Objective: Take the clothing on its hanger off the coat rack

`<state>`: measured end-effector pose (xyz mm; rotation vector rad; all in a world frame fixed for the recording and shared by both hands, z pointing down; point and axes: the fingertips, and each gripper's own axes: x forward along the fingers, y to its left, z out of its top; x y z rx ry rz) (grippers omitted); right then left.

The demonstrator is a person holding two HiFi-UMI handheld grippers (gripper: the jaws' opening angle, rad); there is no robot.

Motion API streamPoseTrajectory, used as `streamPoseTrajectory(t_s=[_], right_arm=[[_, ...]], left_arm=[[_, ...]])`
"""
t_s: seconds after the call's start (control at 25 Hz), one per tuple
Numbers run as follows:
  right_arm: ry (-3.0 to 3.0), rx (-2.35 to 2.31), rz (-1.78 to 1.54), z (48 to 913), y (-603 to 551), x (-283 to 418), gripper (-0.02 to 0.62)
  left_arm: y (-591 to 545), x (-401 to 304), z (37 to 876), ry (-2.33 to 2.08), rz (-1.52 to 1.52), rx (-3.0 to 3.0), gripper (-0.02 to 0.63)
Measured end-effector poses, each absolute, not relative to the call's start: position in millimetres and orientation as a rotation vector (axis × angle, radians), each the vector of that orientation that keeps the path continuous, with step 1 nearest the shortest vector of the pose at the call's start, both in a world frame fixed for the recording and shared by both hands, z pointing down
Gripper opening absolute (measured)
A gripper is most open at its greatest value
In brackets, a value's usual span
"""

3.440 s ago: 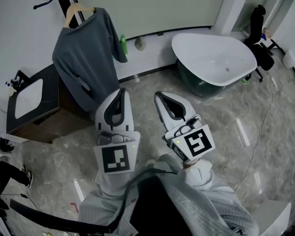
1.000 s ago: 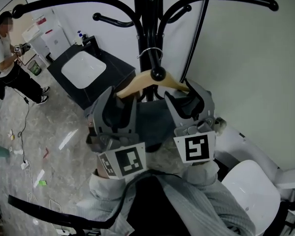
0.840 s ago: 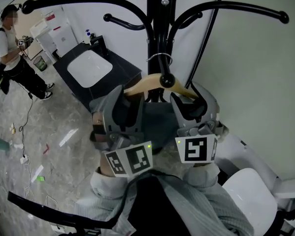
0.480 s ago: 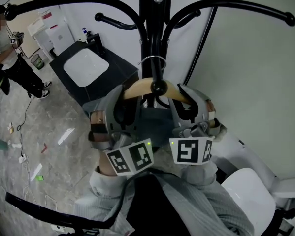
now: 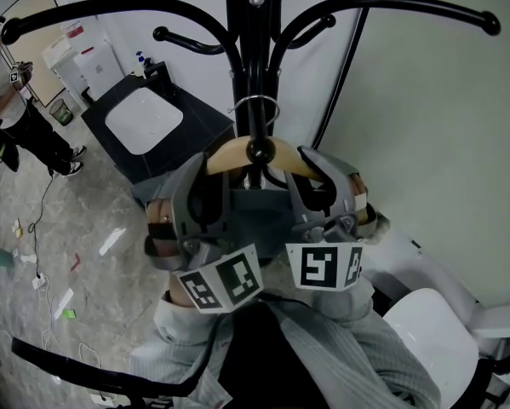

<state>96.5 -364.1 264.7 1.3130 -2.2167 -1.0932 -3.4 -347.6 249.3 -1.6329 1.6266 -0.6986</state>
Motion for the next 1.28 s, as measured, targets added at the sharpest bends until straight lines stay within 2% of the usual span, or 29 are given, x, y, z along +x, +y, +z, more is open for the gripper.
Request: streamPoseTrajectory(t_s=[0.24, 0.52, 1.28], right_arm=[[-2.172, 1.389, -1.128, 239.6, -345.3, 114.1, 0.084], [-2.028, 1.549, -1.073, 234.7, -322.7, 172.5, 0.084], [-1.559, 1.772, -0.783, 282.8, -257.0, 294.6, 0.084]], left_arm=[[-331.2, 13.8, 222.9, 1.577, -0.621, -1.624, 0.114], [-324.4, 71.5, 217.2, 1.424, -0.539, -1.721, 0.114], [-305.7, 204.7, 274.5, 0.997, -0.405, -2.077, 0.112]])
